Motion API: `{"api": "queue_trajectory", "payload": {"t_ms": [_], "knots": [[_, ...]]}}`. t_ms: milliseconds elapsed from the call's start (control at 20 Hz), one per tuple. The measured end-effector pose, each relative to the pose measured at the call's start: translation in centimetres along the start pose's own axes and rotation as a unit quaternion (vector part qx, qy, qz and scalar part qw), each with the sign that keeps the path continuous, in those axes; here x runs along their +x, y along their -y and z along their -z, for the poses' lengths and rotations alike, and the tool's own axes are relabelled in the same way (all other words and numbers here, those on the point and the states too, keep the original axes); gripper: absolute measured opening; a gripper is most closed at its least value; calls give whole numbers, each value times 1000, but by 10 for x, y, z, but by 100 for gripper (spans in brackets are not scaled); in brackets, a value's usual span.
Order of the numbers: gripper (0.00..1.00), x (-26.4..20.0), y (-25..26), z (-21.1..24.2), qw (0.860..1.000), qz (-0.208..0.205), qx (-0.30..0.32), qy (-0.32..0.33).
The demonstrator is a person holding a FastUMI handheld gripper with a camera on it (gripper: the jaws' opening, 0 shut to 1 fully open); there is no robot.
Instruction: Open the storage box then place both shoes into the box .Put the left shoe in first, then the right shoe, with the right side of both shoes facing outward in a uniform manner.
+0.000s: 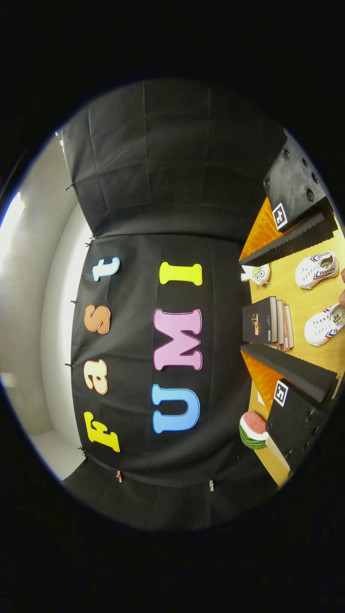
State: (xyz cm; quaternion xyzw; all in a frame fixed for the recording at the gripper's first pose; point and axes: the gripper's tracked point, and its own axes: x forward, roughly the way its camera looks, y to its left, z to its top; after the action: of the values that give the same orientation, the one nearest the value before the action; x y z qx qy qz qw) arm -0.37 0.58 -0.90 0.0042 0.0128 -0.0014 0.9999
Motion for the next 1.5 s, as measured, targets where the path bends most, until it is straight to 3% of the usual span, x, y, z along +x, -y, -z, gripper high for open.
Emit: {"api": "queue_trajectory", "payload": {"t_ms": [700,1050,1250,1350,1500], "knots": [[97,0,0,19,999,4,19,-35],[98,9,-18,57,991,-33,57,-119],[98,12,-39,88,972,-83,108,-189],[99,11,-56,110,954,-112,142,-239],[98,1,-83,145,915,-162,180,-323]]}}
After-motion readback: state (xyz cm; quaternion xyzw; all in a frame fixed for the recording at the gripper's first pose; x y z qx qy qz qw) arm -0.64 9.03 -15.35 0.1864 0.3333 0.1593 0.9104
